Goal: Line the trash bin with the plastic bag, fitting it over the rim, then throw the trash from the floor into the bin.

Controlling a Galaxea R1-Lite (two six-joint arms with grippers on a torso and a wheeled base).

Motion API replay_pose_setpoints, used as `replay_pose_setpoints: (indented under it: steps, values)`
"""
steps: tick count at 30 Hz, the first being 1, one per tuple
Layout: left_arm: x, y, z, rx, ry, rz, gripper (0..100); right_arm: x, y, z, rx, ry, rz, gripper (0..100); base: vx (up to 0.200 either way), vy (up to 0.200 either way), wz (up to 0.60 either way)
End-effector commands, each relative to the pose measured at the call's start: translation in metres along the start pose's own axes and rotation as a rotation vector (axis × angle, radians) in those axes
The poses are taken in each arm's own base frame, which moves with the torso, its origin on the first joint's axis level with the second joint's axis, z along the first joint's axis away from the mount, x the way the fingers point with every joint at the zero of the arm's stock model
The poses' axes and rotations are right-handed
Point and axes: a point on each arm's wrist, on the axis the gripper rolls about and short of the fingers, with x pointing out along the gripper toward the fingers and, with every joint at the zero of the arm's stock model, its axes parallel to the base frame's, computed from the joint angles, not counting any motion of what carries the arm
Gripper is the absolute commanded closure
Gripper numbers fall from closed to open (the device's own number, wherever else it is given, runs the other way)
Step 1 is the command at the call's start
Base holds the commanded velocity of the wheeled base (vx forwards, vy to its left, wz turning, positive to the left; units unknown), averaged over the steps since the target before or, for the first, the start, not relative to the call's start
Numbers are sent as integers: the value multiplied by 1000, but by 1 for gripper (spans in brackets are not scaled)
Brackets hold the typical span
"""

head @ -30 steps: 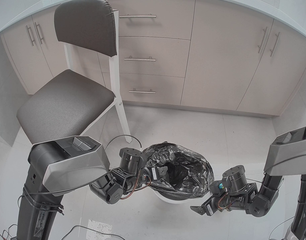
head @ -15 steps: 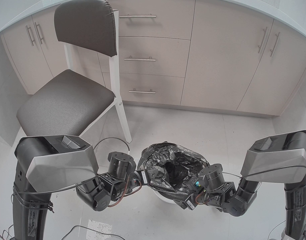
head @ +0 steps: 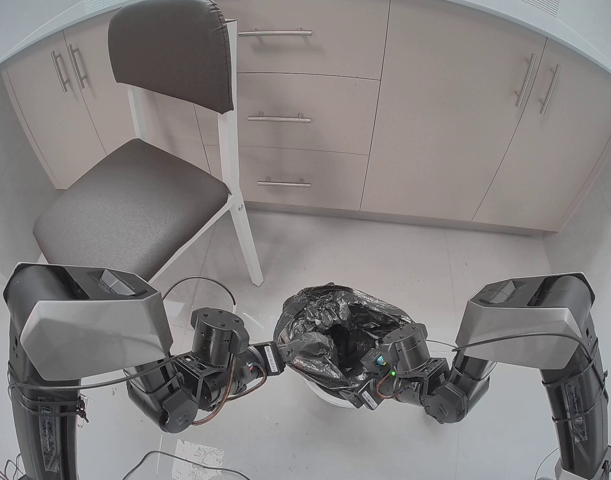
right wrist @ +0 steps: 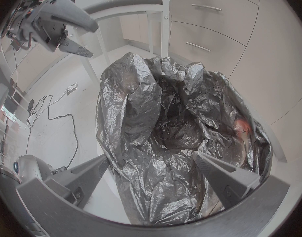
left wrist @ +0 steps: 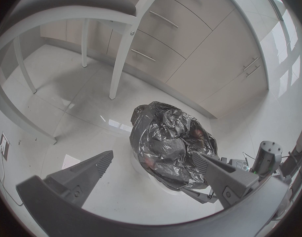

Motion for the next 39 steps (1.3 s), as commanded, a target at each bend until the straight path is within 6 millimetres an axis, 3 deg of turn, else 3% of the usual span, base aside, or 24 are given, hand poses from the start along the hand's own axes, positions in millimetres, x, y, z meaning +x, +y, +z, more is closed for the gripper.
replay_pose_setpoints:
  steps: [1, 11, 16, 21, 39]
  values:
    - [-1, 2, 4, -7, -12, 3, 0, -2, 6, -5, -10, 18, 18, 0, 0, 0, 0]
    - [2, 8, 2, -24, -17, 3, 0, -19, 12, -5, -21, 26, 37, 0, 0, 0, 0]
    - [9, 17, -4, -49, 1, 27, 0, -12, 12, -13, -19, 55, 43, 0, 0, 0, 0]
    - [15, 23, -7, -54, -23, 20, 0, -6, 8, -7, -6, 27, 37, 0, 0, 0, 0]
    - [15, 22, -8, -54, -28, 15, 0, -1, 3, -3, -2, 71, 40, 0, 0, 0, 0]
